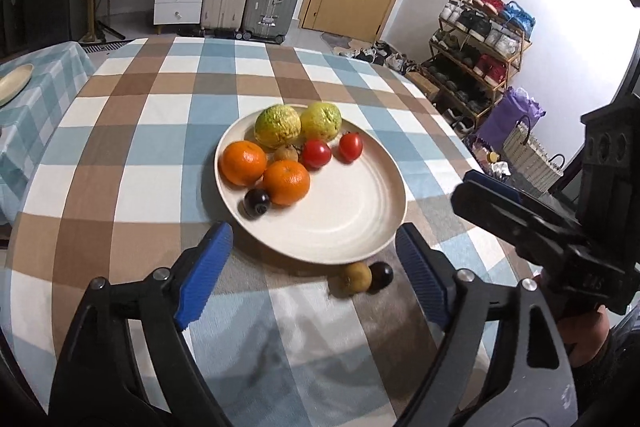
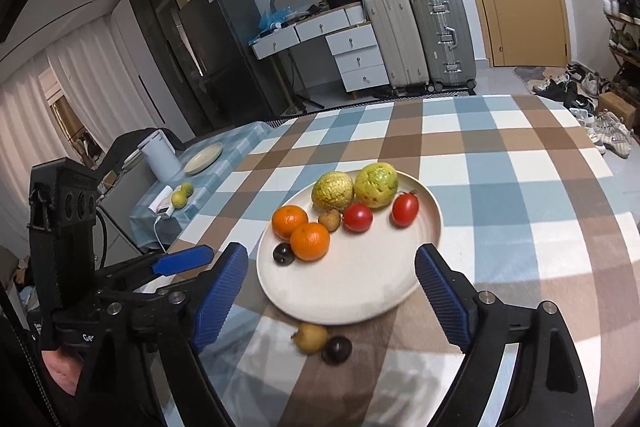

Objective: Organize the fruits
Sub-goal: 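Withdraw both grippers toward the last plum and kiwi on the cloth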

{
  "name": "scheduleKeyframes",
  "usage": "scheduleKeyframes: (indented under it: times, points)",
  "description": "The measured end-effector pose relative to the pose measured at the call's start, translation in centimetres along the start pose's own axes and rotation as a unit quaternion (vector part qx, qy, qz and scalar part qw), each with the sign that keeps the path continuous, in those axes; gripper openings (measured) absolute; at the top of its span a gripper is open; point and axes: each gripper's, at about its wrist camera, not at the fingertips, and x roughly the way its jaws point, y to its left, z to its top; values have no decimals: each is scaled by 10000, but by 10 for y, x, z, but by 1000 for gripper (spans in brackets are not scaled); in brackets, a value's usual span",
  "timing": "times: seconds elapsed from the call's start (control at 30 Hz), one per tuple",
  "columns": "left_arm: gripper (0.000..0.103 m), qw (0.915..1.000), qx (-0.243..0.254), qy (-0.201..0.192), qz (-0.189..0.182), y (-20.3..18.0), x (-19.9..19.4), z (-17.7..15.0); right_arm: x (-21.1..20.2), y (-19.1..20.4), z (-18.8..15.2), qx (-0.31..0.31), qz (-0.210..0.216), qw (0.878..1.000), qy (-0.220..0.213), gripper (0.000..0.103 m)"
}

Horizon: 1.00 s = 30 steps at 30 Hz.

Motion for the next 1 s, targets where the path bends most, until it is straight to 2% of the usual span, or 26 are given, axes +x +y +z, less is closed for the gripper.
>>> scheduleKeyframes:
  times: [0.17, 0.23, 0.3, 0.4, 0.7, 0.9, 1.0]
  points:
    - [84, 9999, 48, 70, 56, -10, -4, -11, -15, -1, -15, -22, 3, 10000, -54, 94]
    - [89, 9999, 42, 90, 62, -12, -5, -15, -20, 0, -19, -48, -16, 9999, -87, 96]
    - [101, 9999, 17, 77, 81, -13, -6, -21, -25, 1, -24, -81, -40, 9999, -113, 97]
    - [102, 9999, 2, 31, 123, -12, -7, -28, -27, 1, -32, -153, -79, 9998, -117, 97]
    - [102, 9993, -33, 275, 261, -3, 4, -50, -20, -2, -58, -92, -52, 9999, 18, 99]
    - [102, 9988, -153, 317, 354, 7, 10, -56, 0, -5, -66, -16, 53, 9992, 386, 99]
    - [102, 9988, -214, 343, 285, 12, 12, -56, 8, -9, -67, 53, 1, 9986, 532, 99]
